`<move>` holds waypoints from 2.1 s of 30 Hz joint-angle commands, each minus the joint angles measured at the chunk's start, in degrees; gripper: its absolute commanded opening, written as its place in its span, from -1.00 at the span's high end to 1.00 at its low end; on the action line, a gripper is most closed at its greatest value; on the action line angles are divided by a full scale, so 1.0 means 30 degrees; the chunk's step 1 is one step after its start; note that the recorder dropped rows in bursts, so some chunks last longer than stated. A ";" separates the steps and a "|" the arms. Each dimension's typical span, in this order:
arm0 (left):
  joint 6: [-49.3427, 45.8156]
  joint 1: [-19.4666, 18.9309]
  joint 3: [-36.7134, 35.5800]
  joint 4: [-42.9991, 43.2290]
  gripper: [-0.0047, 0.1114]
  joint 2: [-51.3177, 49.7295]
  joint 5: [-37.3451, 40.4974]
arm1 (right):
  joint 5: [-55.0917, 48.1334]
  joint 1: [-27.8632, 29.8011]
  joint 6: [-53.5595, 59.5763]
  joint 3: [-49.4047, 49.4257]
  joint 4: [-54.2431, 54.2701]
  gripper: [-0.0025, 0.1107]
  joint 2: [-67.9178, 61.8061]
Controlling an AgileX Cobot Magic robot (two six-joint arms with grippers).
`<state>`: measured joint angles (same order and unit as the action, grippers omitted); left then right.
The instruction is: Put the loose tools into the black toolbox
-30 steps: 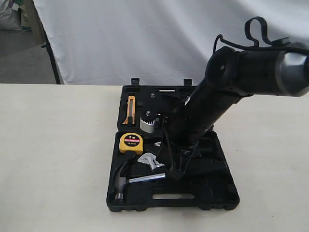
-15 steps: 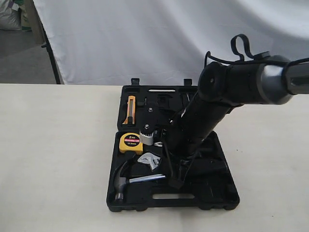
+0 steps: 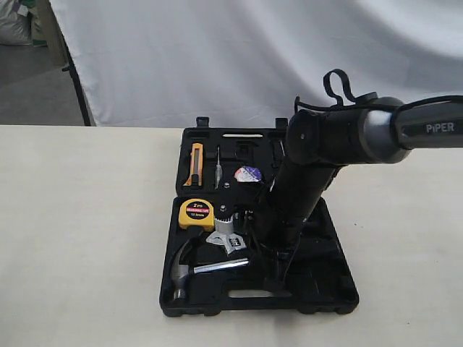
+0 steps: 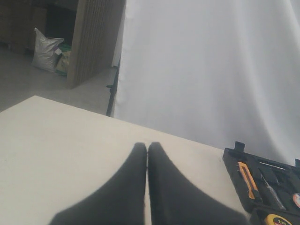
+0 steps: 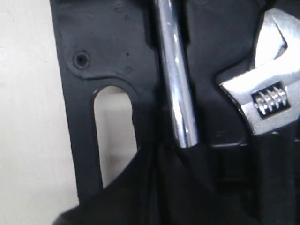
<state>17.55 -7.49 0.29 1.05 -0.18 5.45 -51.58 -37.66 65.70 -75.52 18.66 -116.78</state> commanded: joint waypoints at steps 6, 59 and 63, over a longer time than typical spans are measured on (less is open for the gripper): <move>0.0091 -0.0484 0.0051 0.0085 0.91 0.0061 -0.0138 | 0.0111 0.0018 -0.0343 -0.0212 -0.0689 0.88 0.1865; 0.0091 -0.0484 0.0051 0.0085 0.91 0.0061 -0.0138 | -0.2284 -0.1320 -0.1617 -0.3242 0.0823 0.88 -0.0505; 0.0091 -0.0484 0.0051 0.0085 0.91 0.0061 -0.0138 | -0.1277 -0.1754 -0.1617 -0.3242 0.0740 0.88 -0.0678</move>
<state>17.55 -7.49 0.29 1.05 -0.18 5.45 -57.36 -42.44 61.00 -84.89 20.85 -118.80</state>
